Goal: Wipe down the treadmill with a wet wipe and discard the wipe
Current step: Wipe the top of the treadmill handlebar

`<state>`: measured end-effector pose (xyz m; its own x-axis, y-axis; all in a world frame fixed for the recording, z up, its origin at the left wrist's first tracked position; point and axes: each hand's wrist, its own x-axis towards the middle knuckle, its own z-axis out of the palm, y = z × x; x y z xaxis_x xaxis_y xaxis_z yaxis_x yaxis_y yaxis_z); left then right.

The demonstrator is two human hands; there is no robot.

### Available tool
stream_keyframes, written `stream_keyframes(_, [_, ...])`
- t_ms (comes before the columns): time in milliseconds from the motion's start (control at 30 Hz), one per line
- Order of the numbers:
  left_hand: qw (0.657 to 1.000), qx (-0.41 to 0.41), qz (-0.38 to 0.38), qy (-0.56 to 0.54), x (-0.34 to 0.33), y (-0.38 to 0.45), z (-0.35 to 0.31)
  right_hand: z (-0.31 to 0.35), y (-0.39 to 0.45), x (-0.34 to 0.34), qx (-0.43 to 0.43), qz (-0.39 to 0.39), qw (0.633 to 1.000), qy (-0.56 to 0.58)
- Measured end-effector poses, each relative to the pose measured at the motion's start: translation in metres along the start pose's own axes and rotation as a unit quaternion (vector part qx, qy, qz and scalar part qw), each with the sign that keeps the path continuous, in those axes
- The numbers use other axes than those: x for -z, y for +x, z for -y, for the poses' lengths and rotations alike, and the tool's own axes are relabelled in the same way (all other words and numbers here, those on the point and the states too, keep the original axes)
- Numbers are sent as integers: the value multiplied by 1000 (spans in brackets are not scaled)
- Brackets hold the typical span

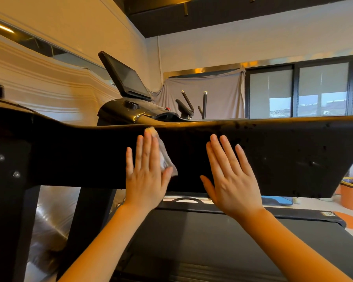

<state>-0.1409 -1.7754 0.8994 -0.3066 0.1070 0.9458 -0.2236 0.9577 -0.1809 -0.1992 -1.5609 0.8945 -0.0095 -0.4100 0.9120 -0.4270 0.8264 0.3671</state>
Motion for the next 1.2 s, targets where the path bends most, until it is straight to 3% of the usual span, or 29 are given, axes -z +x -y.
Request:
stream_keyframes(100, [1000,-5,-18,-1,8,28,3,1,0,0,0,-2,1000,-3])
stream_keyframes(233, [988,-148,-33,9,12,52,-8,1,0,-1,3,-3,1000,-6])
stream_keyframes(333, [979,-198,-28,31,15,57,-7,0,-1,-1,3,-2,1000,-6])
stream_keyframes(533, [991,-130,-22,22,11,31,-11,-1,1,4,-7,-9,999,35])
stream_keyframes(767, [990,-140,28,11,-2,-24,-16,-24,-12,16,-62,-38,997,29])
stream_keyframes(1000, [997,-76,-24,8,9,29,-31,-49,-21,13,-83,-22,996,-1])
stream_keyframes(1200, [988,-157,9,1,-2,-6,-44,-49,-22,11,-81,-36,996,6])
